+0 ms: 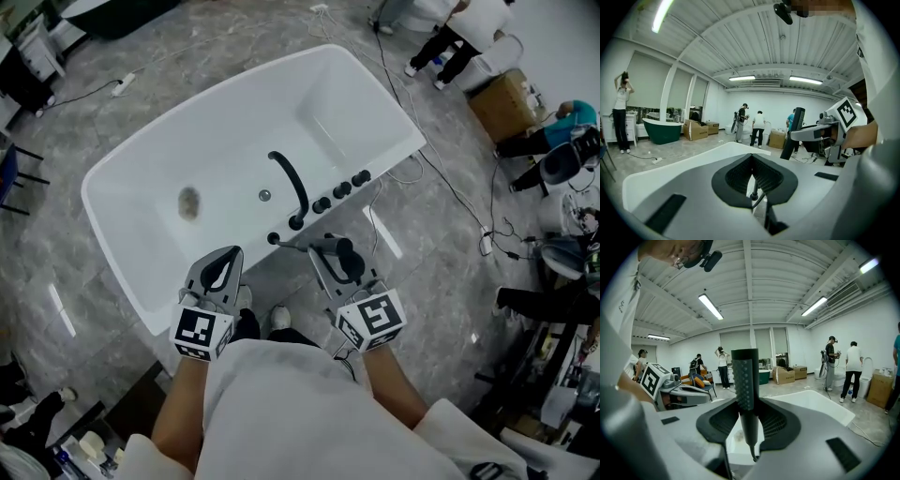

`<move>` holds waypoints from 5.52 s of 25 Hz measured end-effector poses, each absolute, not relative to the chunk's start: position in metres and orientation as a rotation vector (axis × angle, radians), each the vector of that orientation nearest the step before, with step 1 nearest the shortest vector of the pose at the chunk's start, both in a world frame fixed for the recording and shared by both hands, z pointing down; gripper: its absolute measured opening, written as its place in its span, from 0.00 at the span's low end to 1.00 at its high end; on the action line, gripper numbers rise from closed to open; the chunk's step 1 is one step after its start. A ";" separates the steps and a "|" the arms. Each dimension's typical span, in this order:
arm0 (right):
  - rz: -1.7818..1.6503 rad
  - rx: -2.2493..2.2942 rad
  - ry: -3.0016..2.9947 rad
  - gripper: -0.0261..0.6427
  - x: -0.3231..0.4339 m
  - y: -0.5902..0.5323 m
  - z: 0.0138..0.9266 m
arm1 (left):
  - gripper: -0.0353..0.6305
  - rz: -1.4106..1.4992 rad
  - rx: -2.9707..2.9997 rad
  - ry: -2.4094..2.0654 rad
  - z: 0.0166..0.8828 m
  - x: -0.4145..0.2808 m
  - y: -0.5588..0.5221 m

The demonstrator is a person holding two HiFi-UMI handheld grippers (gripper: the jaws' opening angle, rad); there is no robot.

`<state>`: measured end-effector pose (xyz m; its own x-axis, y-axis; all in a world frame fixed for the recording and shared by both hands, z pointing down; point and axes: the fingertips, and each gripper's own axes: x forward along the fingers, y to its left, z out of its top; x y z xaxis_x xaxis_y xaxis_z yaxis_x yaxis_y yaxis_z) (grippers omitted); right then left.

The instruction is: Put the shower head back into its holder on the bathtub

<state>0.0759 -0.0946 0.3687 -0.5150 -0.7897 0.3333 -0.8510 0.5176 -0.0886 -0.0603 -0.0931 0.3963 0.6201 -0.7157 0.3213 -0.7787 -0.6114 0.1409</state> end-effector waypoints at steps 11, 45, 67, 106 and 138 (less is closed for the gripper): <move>0.380 1.331 -2.453 0.25 0.067 -0.122 0.407 | 0.07 0.378 2.531 -1.193 0.425 -0.068 -0.108; 0.502 1.240 -2.375 0.25 0.057 -0.145 0.561 | 0.07 0.444 2.420 -1.157 0.532 -0.065 -0.115; 0.564 1.194 -2.313 0.25 0.049 -0.155 0.641 | 0.07 0.466 2.359 -1.158 0.592 -0.068 -0.119; 0.639 1.160 -2.247 0.25 0.042 -0.158 0.721 | 0.07 0.474 2.321 -1.174 0.641 -0.074 -0.146; 0.591 1.070 -2.271 0.37 0.040 -0.139 0.675 | 0.07 0.522 2.374 -1.177 0.585 -0.058 -0.133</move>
